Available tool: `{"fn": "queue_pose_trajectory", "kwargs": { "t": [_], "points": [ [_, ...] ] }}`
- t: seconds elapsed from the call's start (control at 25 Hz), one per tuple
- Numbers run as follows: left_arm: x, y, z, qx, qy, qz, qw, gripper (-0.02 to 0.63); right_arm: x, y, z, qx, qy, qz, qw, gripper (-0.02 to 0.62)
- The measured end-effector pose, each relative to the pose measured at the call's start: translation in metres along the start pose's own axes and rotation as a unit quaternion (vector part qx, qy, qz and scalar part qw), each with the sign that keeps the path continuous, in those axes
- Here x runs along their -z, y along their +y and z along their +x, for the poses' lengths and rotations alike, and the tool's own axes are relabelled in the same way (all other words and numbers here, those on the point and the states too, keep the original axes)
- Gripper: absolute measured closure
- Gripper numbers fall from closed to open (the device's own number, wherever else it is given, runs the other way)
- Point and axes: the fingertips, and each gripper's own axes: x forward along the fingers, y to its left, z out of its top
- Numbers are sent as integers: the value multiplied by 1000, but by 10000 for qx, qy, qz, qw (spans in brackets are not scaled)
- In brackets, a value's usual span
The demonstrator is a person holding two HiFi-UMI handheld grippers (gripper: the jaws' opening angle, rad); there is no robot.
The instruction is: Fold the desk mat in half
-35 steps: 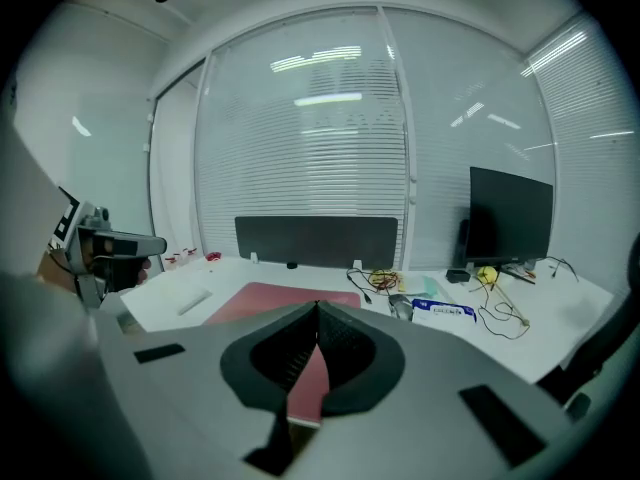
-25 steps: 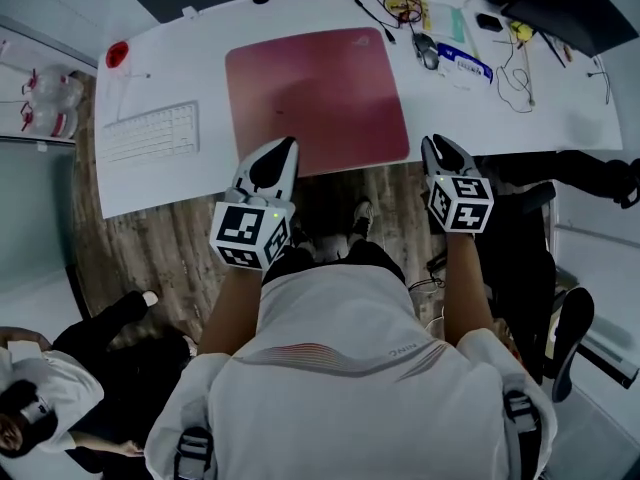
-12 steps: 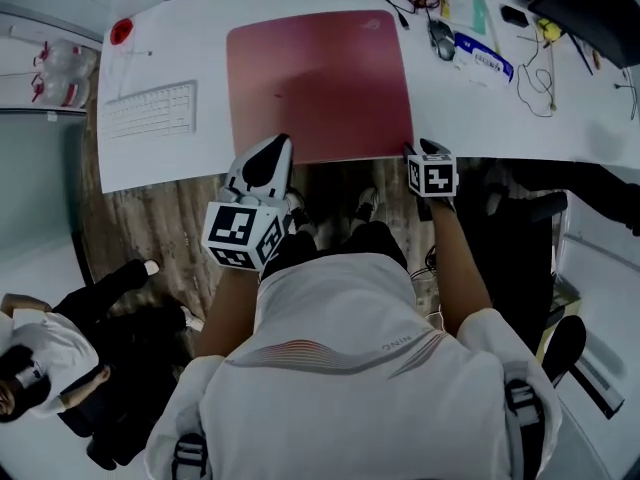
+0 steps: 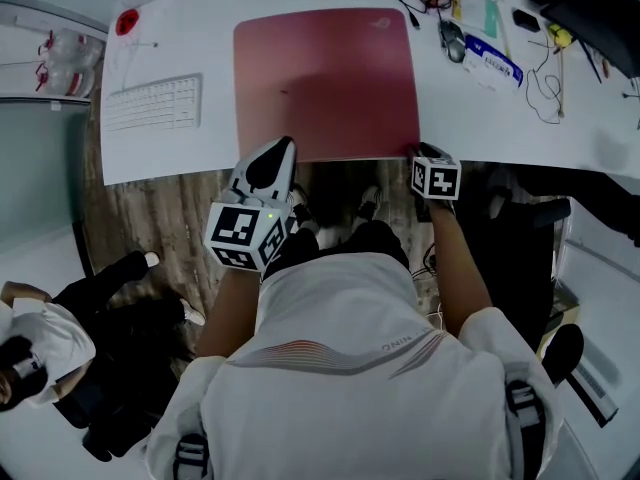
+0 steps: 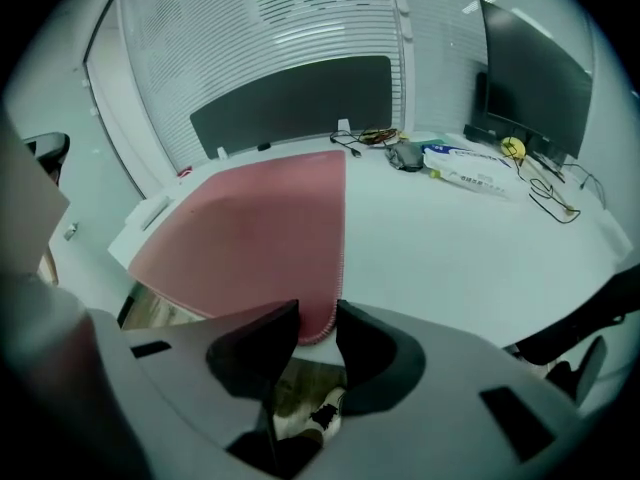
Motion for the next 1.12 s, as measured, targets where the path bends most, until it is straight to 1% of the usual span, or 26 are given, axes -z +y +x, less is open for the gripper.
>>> {"fn": "queue_pose_trajectory", "kwargs": {
  "t": [0.08,0.2,0.32,0.4,0.52,0.64,0.76,0.88,1.0,1.12],
  "points": [
    [1,2,1,27,15,-17,10000,592,0,2,0,-89,-53,133,9999,450],
    [-1,2,3,60,-10,-6,10000,592,-2,6,1,-213,-184,483,9984,505],
    [-5,4,0,63,-50,23,10000,592,-6,9,-8,-122,-420,434,9981,515],
    [-6,8,-2,37,-65,20,10000,592,-13,13,-18,-141,-660,400,9969,518],
    [-9,14,-6,3,-102,-8,9999,592,-30,25,-38,-279,-1096,343,9930,520],
    [-13,20,-9,-29,-175,-27,9998,592,-55,43,-58,-515,-1478,257,9873,520],
    [-17,28,-15,-66,-255,-76,9996,592,-81,67,-75,-774,-1774,34,9811,520],
    [-22,39,-24,-138,-350,-89,9993,592,-103,102,-85,-1042,-1976,-364,9740,520],
    [-25,55,-37,-280,-463,-152,9984,592,-116,146,-87,-1343,-2037,-746,9669,520],
    [-22,71,-53,-453,-515,-229,9974,592,-121,188,-80,-1610,-1978,-1092,9607,520]
  ]
}}
